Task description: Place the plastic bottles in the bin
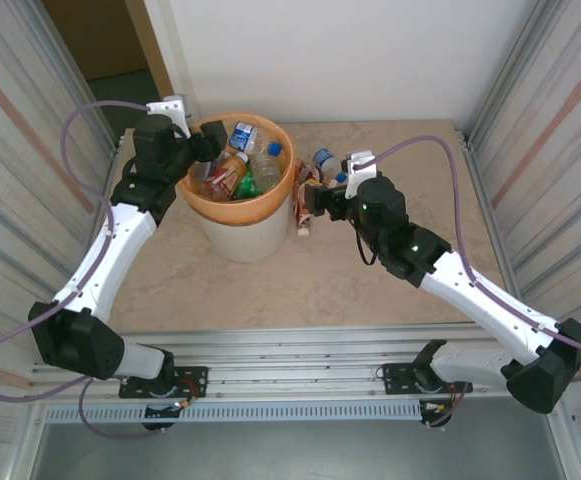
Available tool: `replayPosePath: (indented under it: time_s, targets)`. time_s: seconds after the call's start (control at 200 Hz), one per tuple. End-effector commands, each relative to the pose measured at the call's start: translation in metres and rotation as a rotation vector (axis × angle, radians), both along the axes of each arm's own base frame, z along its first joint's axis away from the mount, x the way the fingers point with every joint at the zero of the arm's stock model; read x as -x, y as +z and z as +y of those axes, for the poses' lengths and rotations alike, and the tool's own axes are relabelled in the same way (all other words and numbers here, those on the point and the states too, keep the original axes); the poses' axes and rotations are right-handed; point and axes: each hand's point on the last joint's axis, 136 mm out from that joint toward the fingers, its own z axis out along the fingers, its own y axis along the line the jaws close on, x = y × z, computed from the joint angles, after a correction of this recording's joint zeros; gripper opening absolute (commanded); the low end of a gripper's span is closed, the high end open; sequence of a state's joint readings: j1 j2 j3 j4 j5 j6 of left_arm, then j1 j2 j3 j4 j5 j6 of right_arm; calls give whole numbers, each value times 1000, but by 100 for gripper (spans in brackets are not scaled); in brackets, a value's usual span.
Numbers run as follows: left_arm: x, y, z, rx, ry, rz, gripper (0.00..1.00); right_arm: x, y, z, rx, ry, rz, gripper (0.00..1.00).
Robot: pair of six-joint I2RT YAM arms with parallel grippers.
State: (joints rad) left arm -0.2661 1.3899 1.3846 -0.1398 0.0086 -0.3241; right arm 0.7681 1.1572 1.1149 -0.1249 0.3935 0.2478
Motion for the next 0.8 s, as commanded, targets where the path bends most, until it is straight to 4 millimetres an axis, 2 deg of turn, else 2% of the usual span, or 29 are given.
replayPosePath:
  time_s: [0.0, 0.175, 0.361, 0.601, 0.792]
  targets:
    - [10, 4, 2, -36, -3, -16, 70, -8, 12, -9, -40, -53, 19, 98]
    - [23, 6, 4, -24, -13, -29, 79, -25, -9, -25, -46, -133, 139, 97]
    - [44, 13, 15, -11, 16, -60, 98, -47, -52, -28, -84, -125, 348, 98]
    - [75, 14, 40, -2, 110, -94, 99, -73, -115, -17, -78, -100, 582, 98]
    - [97, 3, 69, 10, 220, -104, 99, -88, -160, 1, -59, -54, 691, 99]
